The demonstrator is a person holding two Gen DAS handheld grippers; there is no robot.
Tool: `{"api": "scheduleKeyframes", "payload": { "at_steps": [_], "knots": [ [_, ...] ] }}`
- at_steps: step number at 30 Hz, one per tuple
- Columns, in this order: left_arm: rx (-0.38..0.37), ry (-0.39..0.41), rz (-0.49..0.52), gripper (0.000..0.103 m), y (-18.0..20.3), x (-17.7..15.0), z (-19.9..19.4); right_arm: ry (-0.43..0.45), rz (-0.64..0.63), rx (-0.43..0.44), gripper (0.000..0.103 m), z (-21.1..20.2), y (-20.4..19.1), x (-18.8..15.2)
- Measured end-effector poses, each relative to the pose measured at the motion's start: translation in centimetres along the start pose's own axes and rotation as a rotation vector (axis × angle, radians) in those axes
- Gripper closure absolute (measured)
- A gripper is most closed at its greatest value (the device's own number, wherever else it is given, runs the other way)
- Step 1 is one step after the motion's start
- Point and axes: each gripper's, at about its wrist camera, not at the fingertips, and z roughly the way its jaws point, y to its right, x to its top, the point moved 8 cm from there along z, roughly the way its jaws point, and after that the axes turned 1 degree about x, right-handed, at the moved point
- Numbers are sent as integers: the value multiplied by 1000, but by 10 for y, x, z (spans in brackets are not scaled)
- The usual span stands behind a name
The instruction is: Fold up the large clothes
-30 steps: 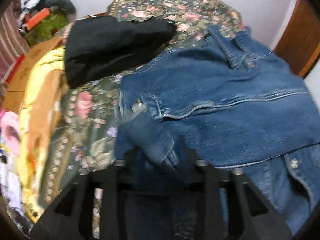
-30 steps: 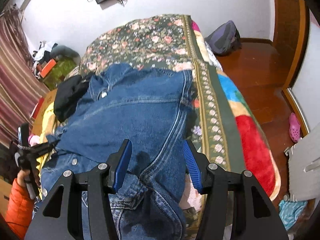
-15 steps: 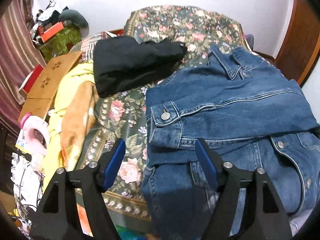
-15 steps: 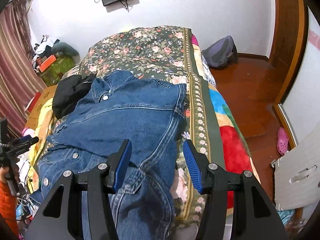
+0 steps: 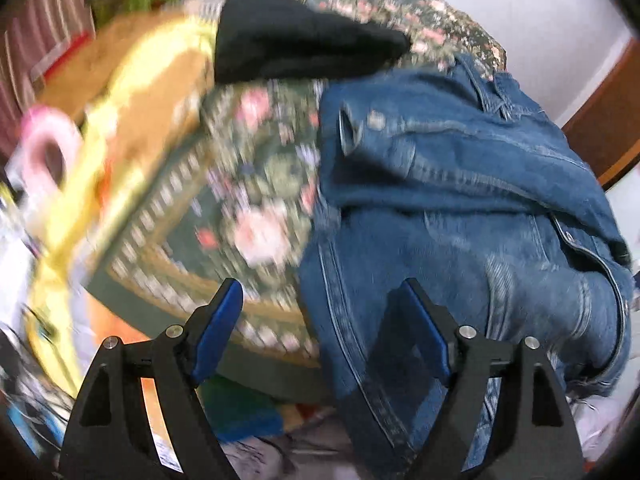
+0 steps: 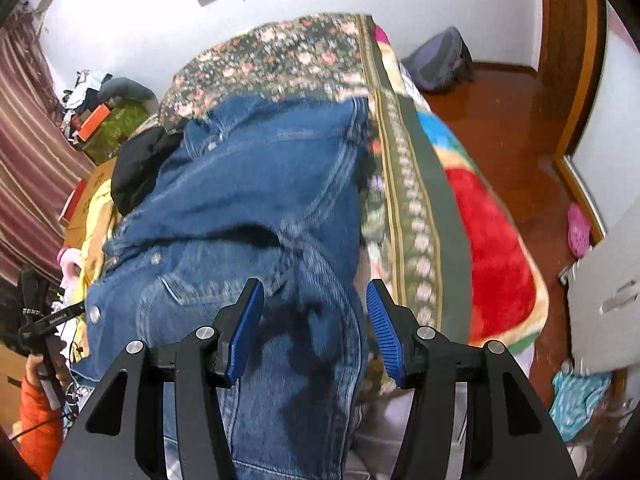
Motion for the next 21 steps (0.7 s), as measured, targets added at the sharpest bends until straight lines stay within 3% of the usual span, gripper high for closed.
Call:
{"api": "scheduleKeyframes", "payload": {
  "at_steps": [4,9,11,12,13,14,15,16,17,18,21],
  "knots": [
    [-128,-67,-87,23,8,-25,20,-52,56,40,54,15,6,-14],
    [-256,-91,-180,24,13,-36,26,-100,101,81,52,34,6,-25],
    [-285,-90,-176,32,17,-37,22,-88,67,75,51,33,1,-25],
    [-305,-83,-164,45,22,-36,18,-87,40,80,54,31,-3,-25],
    [-323,-71,-154,61,27,-35,12,-82,19,98,67,27,-8,-25],
    [-330,-56,-143,67,31,-32,6,-76,4,122,83,24,-13,-24],
    [-333,-32,-127,83,36,-29,-1,-62,-10,146,91,19,-19,-22],
    [-335,-1,-101,90,43,-23,-12,-45,-18,147,91,14,-22,-20],
    [-333,33,-78,91,49,-15,-23,-30,-23,147,93,11,-25,-16],
    [-330,68,-63,99,54,-7,-33,-5,-18,161,93,5,-27,-10],
    [-336,139,-36,99,65,22,-62,53,-8,195,95,-7,-37,12]
  ]
}}
